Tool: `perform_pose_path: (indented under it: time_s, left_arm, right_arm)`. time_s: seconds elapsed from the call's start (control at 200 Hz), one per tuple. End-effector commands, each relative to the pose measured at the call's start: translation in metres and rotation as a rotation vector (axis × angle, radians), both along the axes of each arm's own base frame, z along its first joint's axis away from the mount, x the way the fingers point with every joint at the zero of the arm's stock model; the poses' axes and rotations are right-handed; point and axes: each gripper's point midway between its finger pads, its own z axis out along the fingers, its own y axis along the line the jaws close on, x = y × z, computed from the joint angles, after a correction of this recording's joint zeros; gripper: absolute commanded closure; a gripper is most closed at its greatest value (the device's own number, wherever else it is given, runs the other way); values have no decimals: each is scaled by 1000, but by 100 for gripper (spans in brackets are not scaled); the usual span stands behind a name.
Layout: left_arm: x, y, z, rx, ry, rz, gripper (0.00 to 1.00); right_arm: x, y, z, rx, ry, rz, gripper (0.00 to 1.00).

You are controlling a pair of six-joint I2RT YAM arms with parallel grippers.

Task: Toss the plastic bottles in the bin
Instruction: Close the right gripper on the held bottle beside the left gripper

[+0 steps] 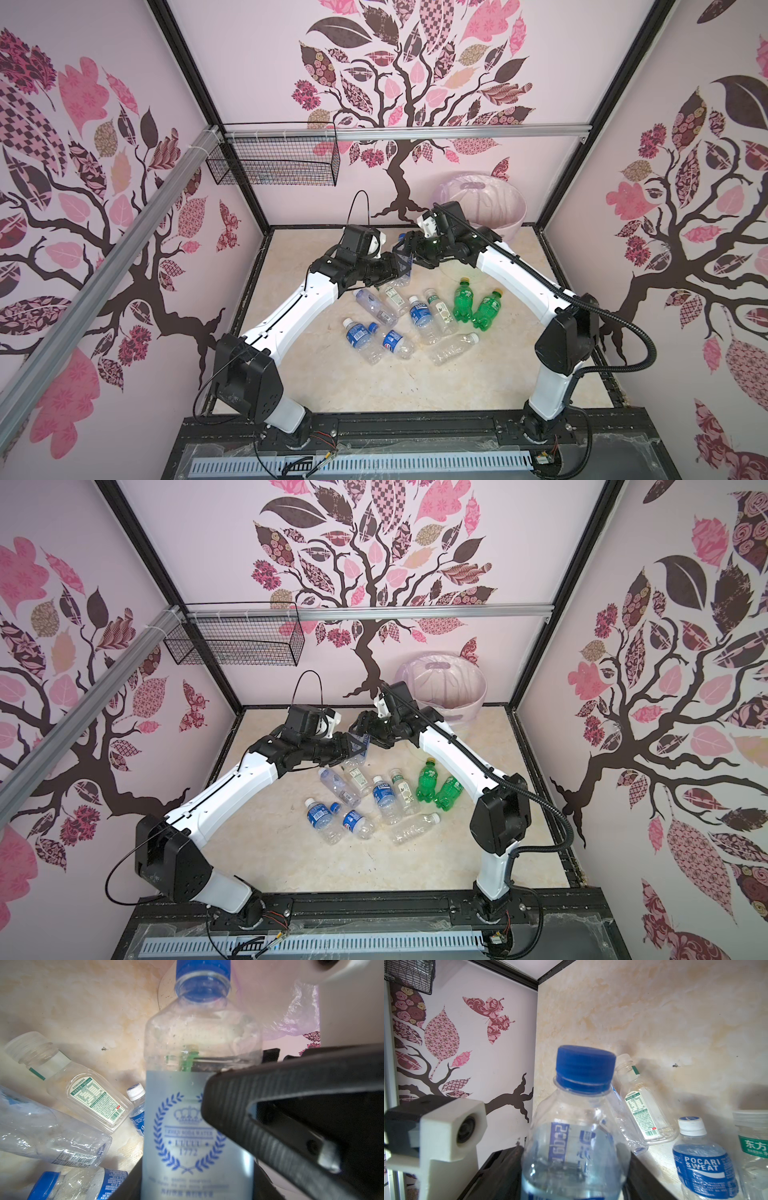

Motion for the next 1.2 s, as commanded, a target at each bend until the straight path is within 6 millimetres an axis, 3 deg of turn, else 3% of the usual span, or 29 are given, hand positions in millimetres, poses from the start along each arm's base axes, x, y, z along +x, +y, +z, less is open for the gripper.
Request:
perform_pose_path:
  time_s: [0.0,0.74,1.195]
  left_arm:
    - [-6,-2,8,-23,-23,-17,56]
    - [-4,-6,8,-18,-25,-26,54]
    - [-7,4,6,34,-33,-10,35]
  right_arm:
    - [4,9,3,43,32,-12,36]
    - [2,14,-8,33,31,14,56]
    - [26,-9,3,1,-25,-32,63]
